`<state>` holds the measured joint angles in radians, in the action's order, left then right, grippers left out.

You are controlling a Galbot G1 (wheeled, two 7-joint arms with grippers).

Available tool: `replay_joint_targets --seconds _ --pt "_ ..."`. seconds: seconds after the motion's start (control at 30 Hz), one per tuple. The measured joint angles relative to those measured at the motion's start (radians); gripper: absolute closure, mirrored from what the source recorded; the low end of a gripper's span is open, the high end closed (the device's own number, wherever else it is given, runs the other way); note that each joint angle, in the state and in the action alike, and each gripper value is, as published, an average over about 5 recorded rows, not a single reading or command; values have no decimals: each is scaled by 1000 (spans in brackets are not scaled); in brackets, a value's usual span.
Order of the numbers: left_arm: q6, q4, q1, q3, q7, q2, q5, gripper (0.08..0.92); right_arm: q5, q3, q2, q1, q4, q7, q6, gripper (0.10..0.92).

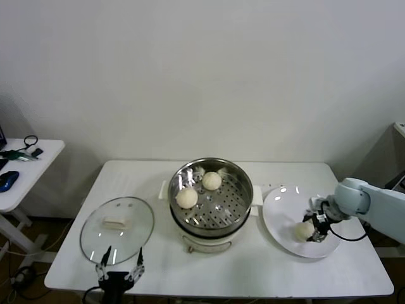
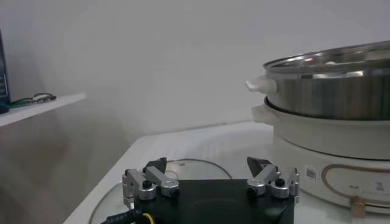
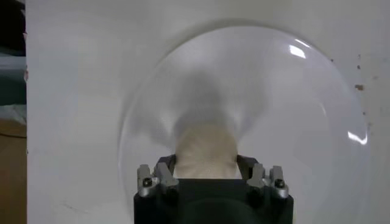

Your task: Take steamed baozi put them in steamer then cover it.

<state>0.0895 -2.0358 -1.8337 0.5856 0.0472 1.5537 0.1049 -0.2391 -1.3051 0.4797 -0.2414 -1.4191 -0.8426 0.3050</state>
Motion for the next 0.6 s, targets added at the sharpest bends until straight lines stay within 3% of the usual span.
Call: replay_joint_targets --seconds 0.27,0.6 --pt "-2 -2 1 1 -1 3 8 177 -56 -200 48 -307 -30 -47 -95 347" --pt "-3 -5 3 2 -2 9 15 177 -87 -341 242 -714 -115 -129 -400 347"
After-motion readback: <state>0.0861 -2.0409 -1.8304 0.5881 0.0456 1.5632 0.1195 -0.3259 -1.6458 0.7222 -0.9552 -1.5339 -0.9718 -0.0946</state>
